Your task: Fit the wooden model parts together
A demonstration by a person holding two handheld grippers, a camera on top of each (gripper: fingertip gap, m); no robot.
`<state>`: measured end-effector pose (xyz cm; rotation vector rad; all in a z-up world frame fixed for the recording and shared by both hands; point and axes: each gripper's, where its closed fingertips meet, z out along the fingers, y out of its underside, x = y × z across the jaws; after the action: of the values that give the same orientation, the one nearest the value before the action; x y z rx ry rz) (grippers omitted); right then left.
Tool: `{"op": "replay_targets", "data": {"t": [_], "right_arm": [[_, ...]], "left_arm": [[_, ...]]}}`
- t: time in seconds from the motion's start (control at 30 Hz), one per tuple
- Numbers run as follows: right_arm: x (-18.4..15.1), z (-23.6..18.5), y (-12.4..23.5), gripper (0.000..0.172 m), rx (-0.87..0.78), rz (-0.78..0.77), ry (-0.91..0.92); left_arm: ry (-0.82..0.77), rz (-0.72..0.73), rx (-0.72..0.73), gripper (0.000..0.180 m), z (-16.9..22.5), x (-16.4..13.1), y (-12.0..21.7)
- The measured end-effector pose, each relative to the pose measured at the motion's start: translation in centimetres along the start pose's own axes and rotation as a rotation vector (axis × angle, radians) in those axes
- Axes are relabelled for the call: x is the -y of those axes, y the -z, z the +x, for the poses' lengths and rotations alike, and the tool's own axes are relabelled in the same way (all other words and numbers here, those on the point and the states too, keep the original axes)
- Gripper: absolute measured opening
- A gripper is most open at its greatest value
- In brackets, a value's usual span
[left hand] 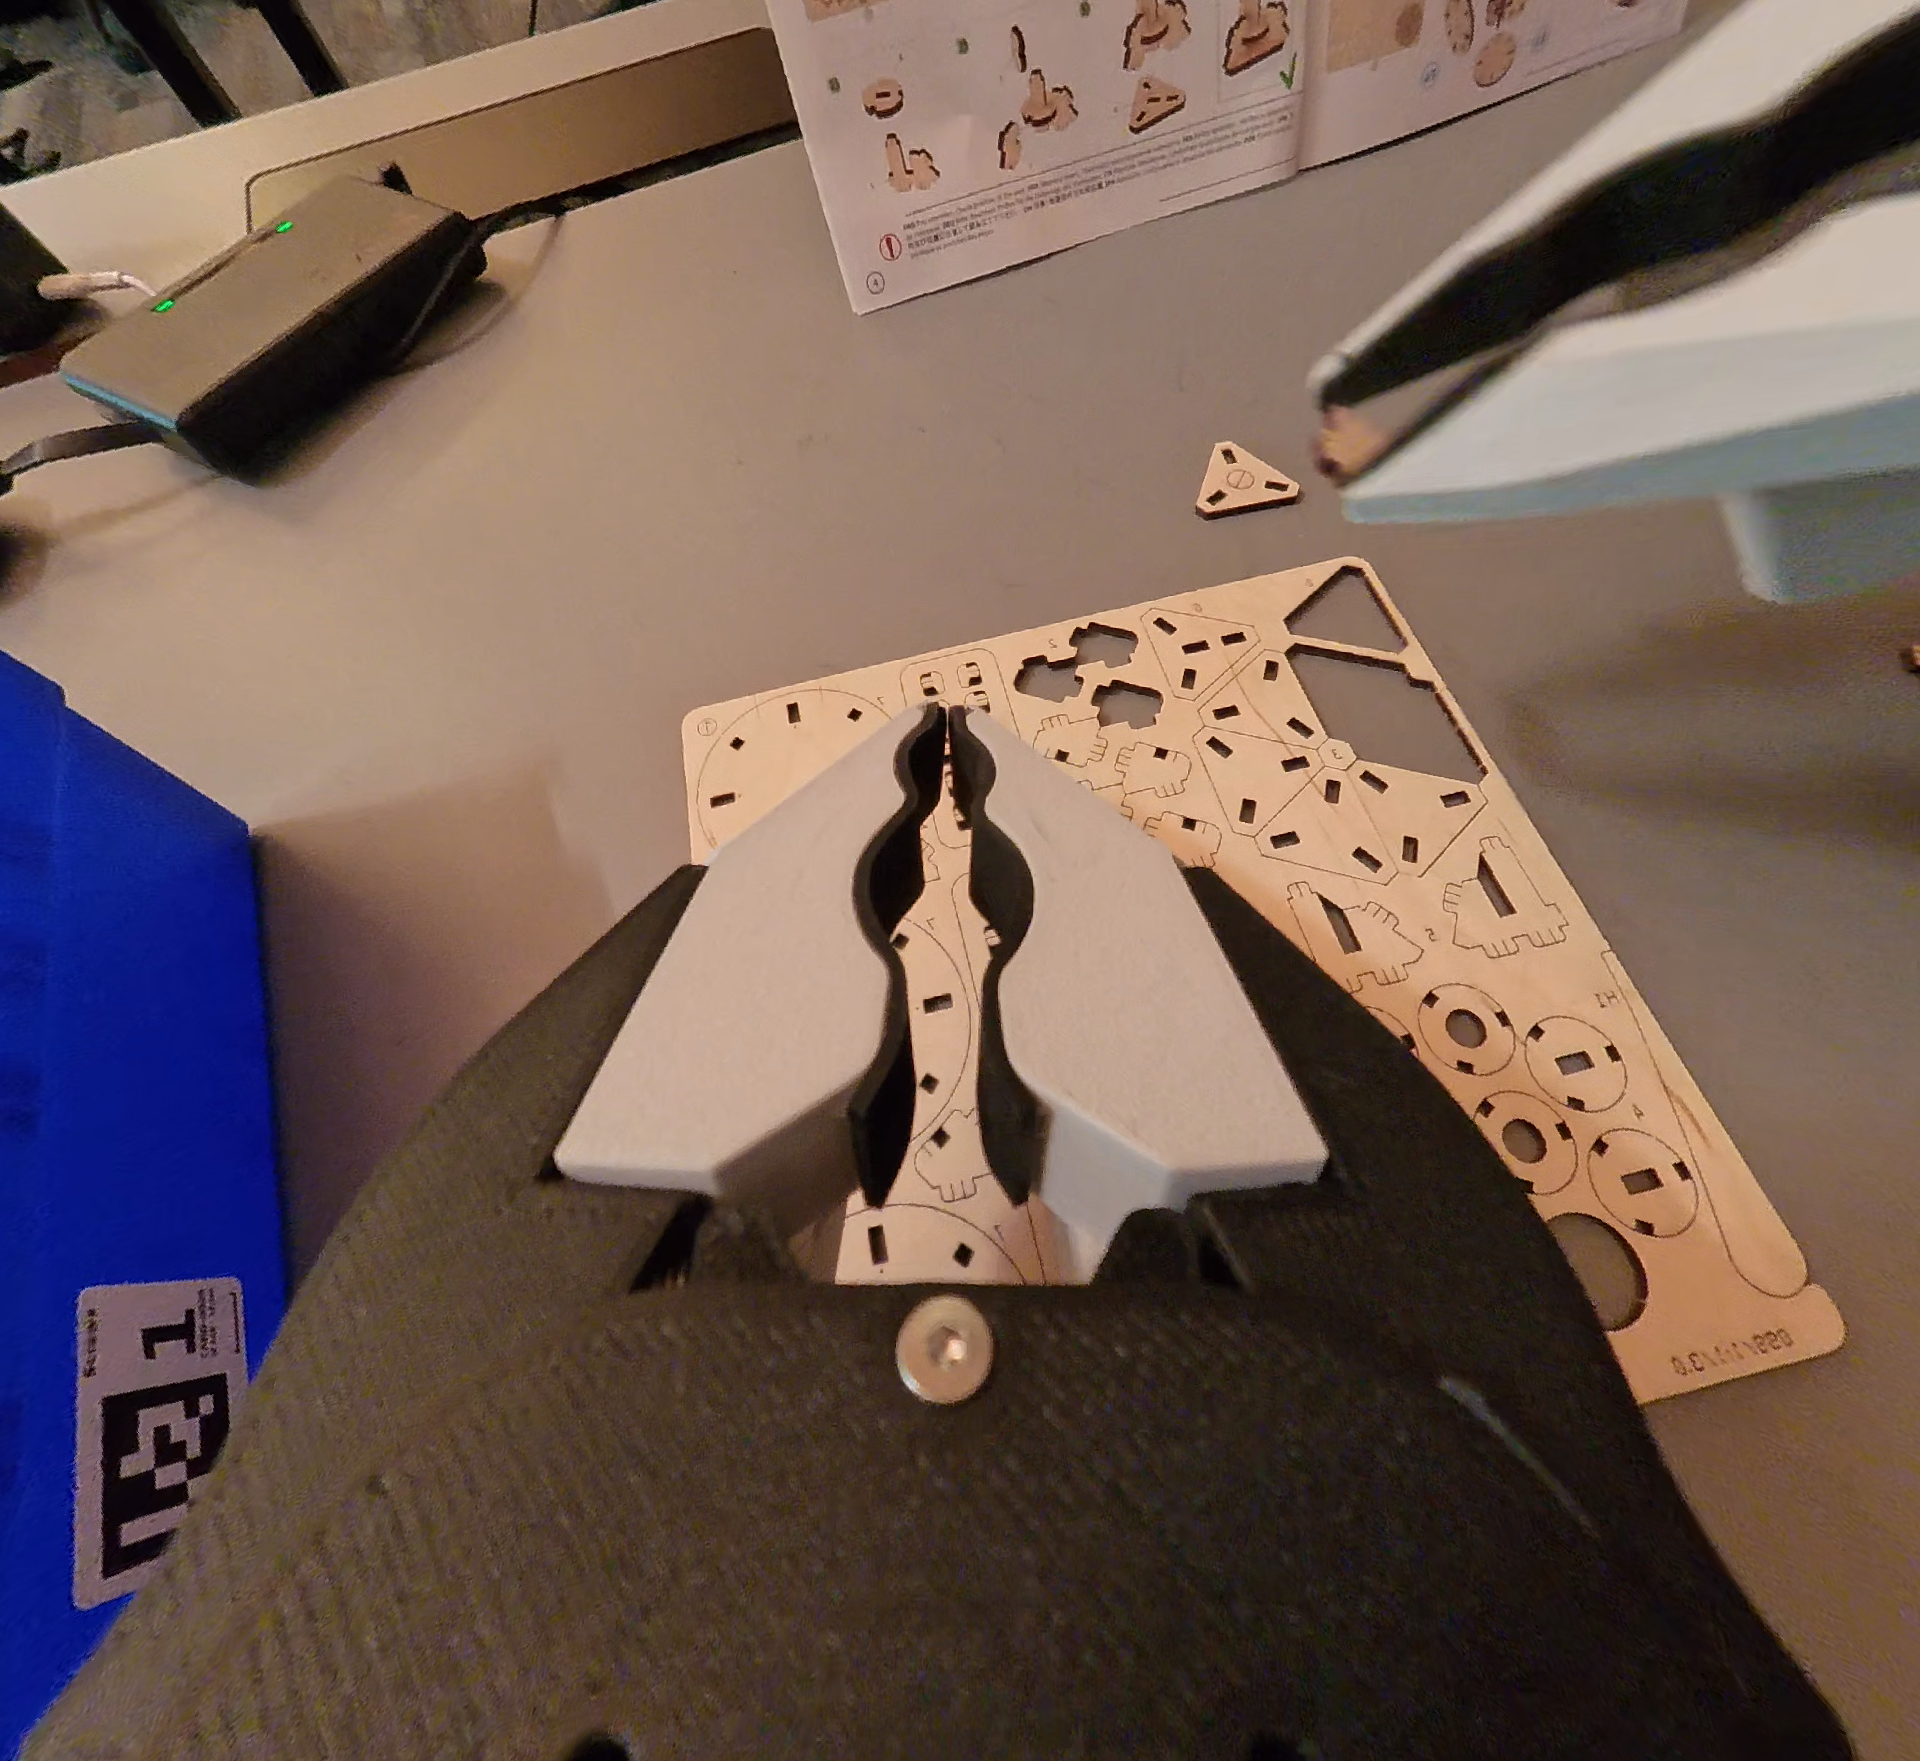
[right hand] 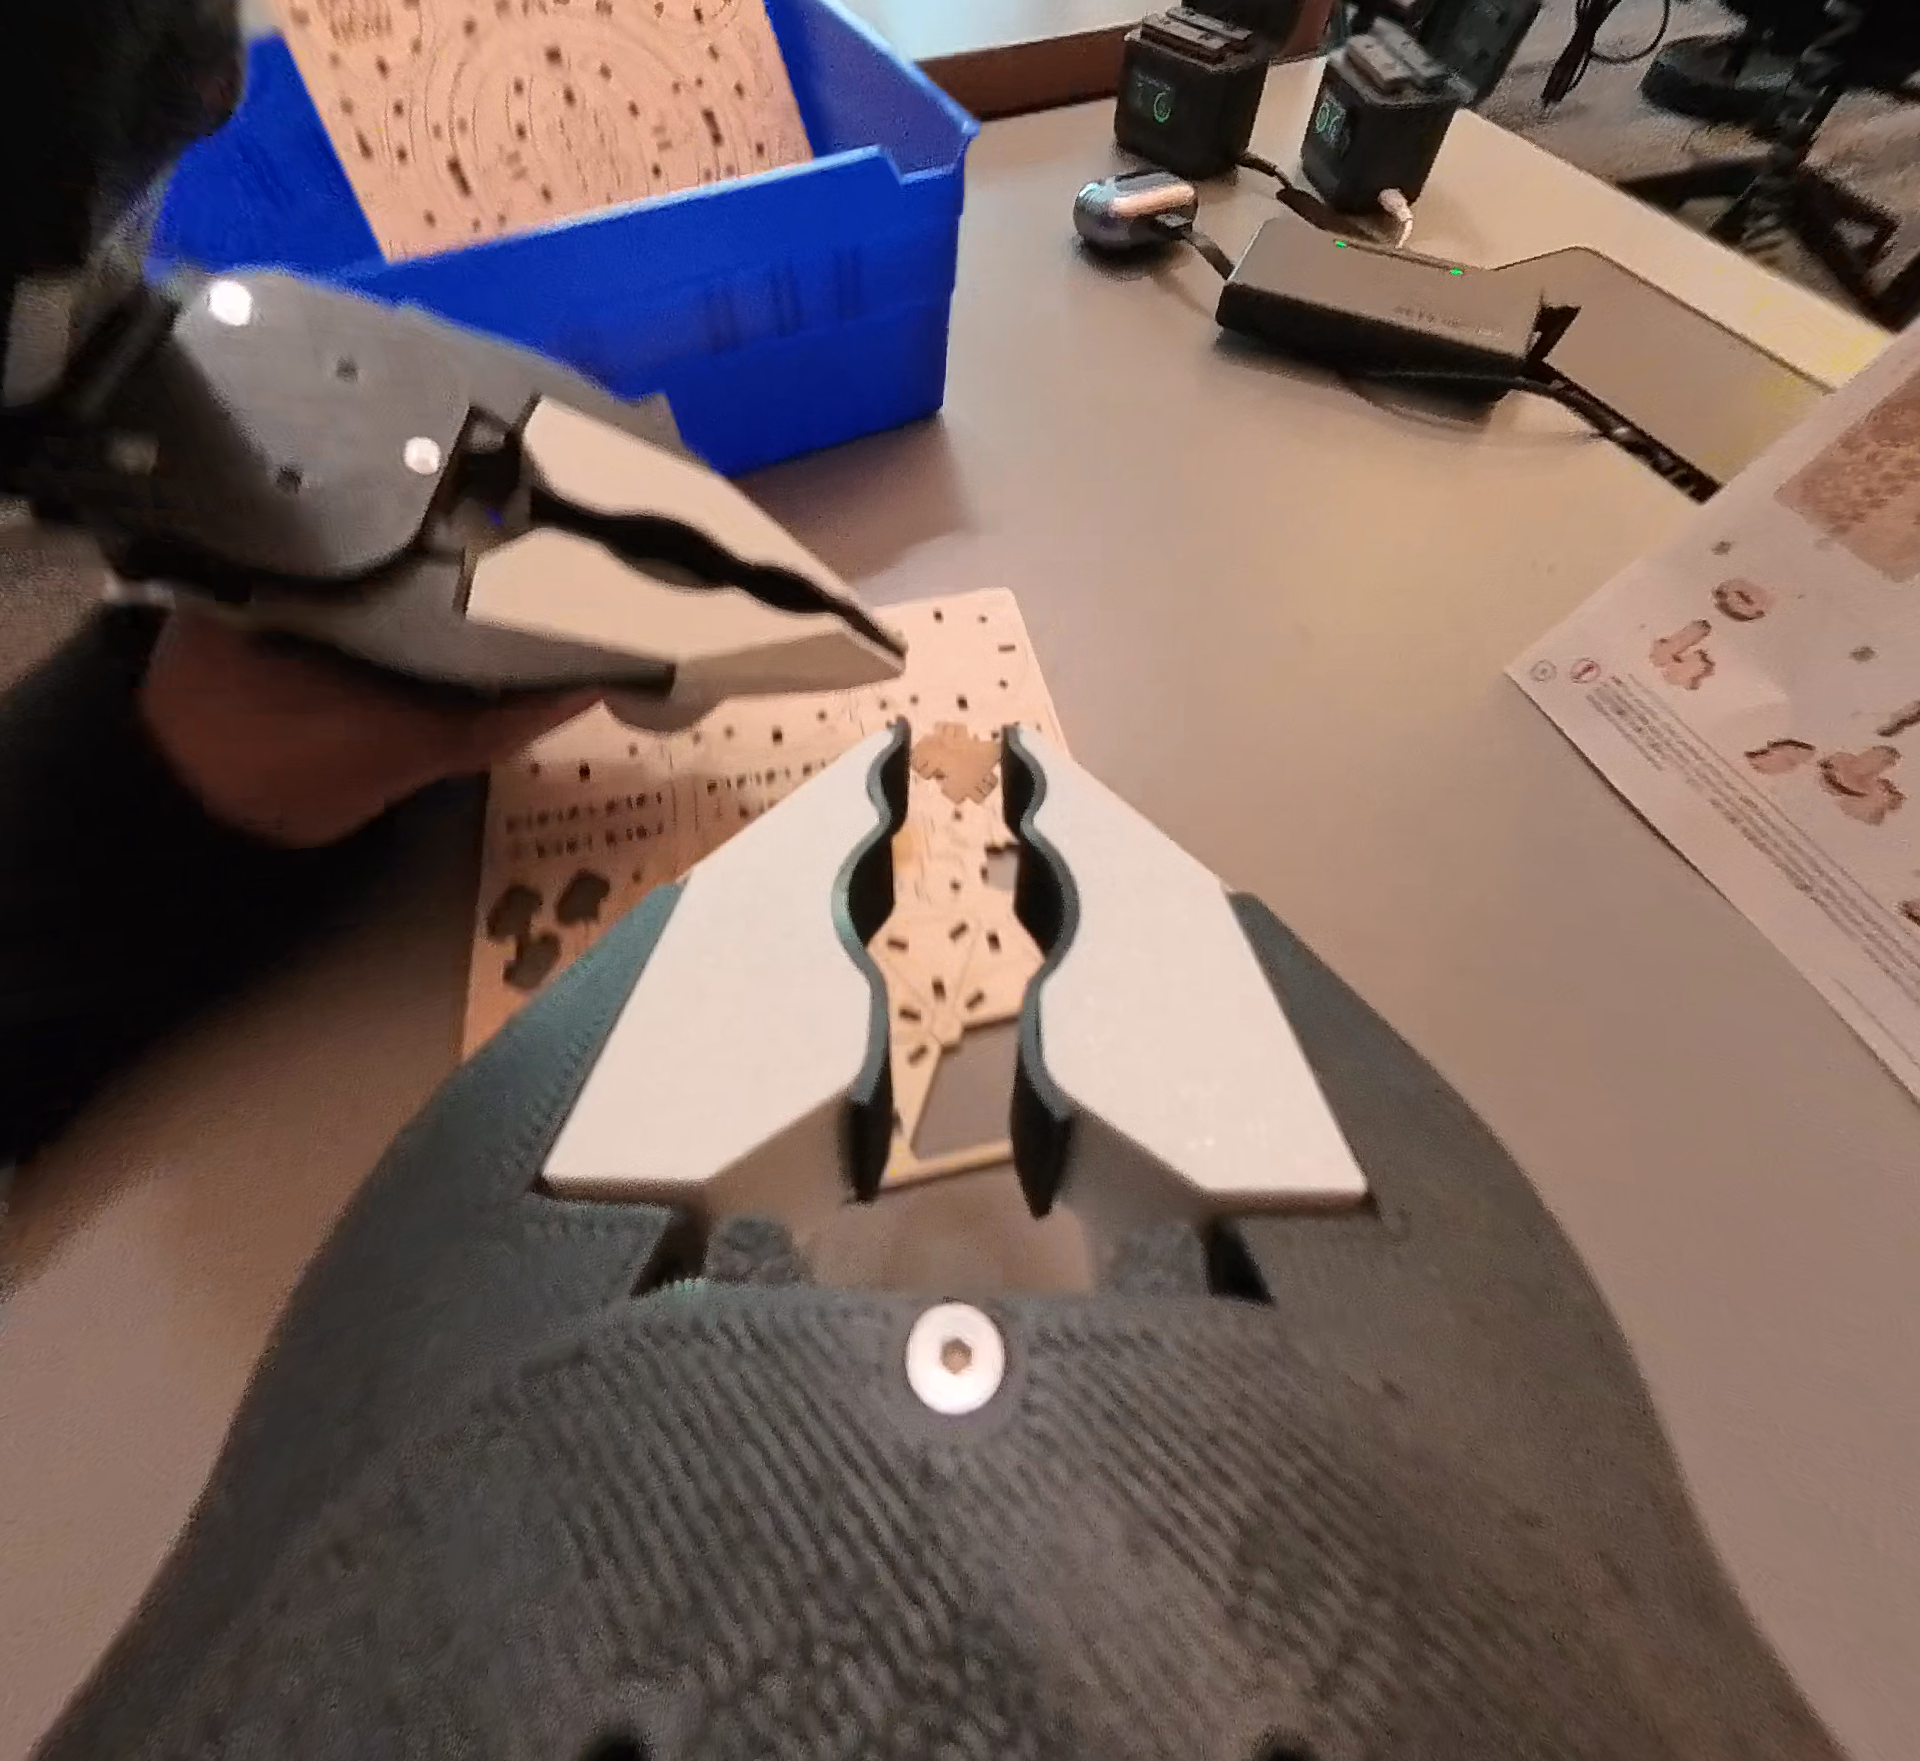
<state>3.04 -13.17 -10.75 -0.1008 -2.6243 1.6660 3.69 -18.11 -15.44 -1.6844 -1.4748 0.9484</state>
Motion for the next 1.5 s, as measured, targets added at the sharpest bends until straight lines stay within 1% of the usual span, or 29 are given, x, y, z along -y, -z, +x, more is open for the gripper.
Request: {"op": "replay_targets", "data": {"t": [0.07,0.17,0.23,0.27,0.4,0.53,0.6,0.67,0.8,0.93,1.1,1.17,1.2,1.27,1.33,1.4,1.47,1.5], "right_arm": [[1.0,0.5,-1.3,0.016,0.015,0.004,-0.08],[1.3,1.0,-2.8,0.016,0.048,0.021,-0.245],[0.6,1.1,-3.5,0.016,0.069,0.021,-0.345],[-0.3,1.2,-3.8,0.016,0.064,-0.003,-0.361],[-3.9,2.4,-4.4,0.016,-0.025,-0.165,-0.309],[-5.7,2.3,-4.7,0.016,-0.048,-0.257,-0.278],[-6.2,2.2,-4.8,0.017,-0.049,-0.278,-0.266],[-6.0,2.1,-4.7,0.019,-0.047,-0.267,-0.26],[-4.5,2.5,-3.9,0.026,-0.049,-0.188,-0.251],[-3.4,3.3,-3.3,0.026,-0.062,-0.104,-0.259],[-1.6,4.5,-1.9,0.026,-0.12,-0.014,-0.256],[-0.6,5.2,-0.8,0.026,-0.159,0.025,-0.243],[-0.2,5.6,-0.1,0.026,-0.182,0.037,-0.236],[0.0,6.5,1.3,0.027,-0.229,0.039,-0.221],[0.3,7.3,2.7,0.027,-0.253,0.064,-0.227],[0.6,8.0,4.0,0.027,-0.262,0.101,-0.245],[0.7,7.9,5.1,0.027,-0.24,0.127,-0.263],[0.6,7.8,5.5,0.028,-0.237,0.134,-0.264]], "left_arm": [[0.015,0.011,-0.013,0.0,0.0,0.1,0.1],[0.034,0.017,-0.03,0.0,-0.1,0.1,0.2],[0.045,0.024,-0.044,0.0,-0.1,0.1,0.2],[0.049,0.025,-0.05,0.0,-0.1,0.2,0.2],[0.058,0.02,-0.066,0.0,-0.1,0.1,0.1],[0.063,0.006,-0.079,0.0,0.1,-0.2,-0.1],[0.063,-0.001,-0.082,0.0,0.2,-0.3,-0.2],[0.061,-0.009,-0.08,0.001,0.2,-0.4,-0.3],[0.046,-0.031,-0.071,0.001,0.3,-0.7,-0.5],[0.013,-0.064,-0.052,0.001,0.4,-1.1,-0.8],[-0.031,-0.105,-0.023,0.003,0.6,-1.1,-1.2],[-0.082,-0.157,-0.003,0.002,0.6,-0.7,-1.5],[-0.136,-0.196,0.016,0.002,0.4,-0.2,-1.7],[-0.273,-0.309,0.073,0.0,-0.8,1.5,-2.8],[-0.402,-0.475,0.118,0.0,-2.3,3.3,-3.8],[-0.54,-0.609,0.241,0.0,-4.4,5.5,-4.2],[-0.714,-0.688,0.326,0.0,-5.3,7.6,-4.2],[-0.794,-0.711,0.394,0.0,-5.9,8.7,-4.0]]}}
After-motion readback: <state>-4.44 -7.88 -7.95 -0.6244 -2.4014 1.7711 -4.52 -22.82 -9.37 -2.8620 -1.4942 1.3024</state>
